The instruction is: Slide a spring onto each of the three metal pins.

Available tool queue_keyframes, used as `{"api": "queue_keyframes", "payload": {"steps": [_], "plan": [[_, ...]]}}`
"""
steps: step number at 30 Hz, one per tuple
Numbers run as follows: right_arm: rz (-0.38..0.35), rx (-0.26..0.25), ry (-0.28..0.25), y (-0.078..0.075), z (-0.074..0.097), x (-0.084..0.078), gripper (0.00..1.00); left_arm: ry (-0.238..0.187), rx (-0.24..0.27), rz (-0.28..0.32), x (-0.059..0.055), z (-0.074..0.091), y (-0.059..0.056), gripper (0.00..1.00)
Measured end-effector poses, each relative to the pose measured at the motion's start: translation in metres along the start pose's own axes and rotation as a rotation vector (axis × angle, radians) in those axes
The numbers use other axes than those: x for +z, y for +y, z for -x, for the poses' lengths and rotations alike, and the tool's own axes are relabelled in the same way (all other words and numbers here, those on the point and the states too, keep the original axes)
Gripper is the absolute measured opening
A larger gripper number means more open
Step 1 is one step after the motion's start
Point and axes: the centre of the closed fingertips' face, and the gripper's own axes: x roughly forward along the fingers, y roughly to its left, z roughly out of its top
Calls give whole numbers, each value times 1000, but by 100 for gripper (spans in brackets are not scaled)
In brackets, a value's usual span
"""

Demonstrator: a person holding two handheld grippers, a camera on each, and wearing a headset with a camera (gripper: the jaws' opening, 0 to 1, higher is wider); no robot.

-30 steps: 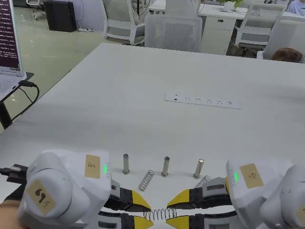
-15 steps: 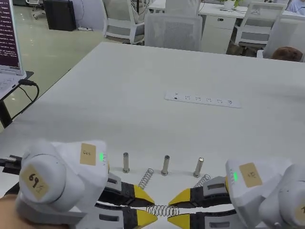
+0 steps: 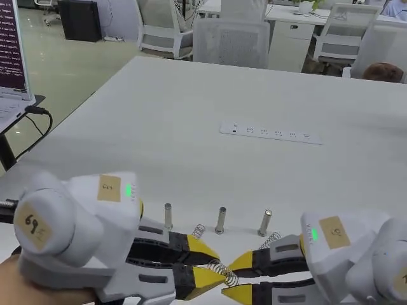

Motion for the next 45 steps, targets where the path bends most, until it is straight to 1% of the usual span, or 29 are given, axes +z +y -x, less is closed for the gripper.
{"api": "queue_keyframes", "payload": {"steps": [3,9,19,23,25,27,32,35,45], "plan": [[-8,1,-14,0,0,3,8,-24,1,9,5,0,0,3],[-19,5,-36,0,-1,10,8,-56,1,12,13,-1,0,3],[-31,7,-40,1,-2,11,9,-65,3,21,14,0,0,3],[-37,1,-37,0,-2,11,9,-62,6,23,13,1,1,3],[-44,-3,-47,-1,-1,14,10,-47,14,16,10,0,3,3],[-53,-6,-51,-2,0,16,11,-43,12,19,9,0,3,3],[-48,-18,-69,-3,3,22,12,-15,23,15,3,0,5,3],[-50,-20,-84,-3,4,26,11,-13,20,21,2,-1,4,3],[-35,-24,-80,-3,3,26,10,-11,24,25,2,-1,5,3]]}}
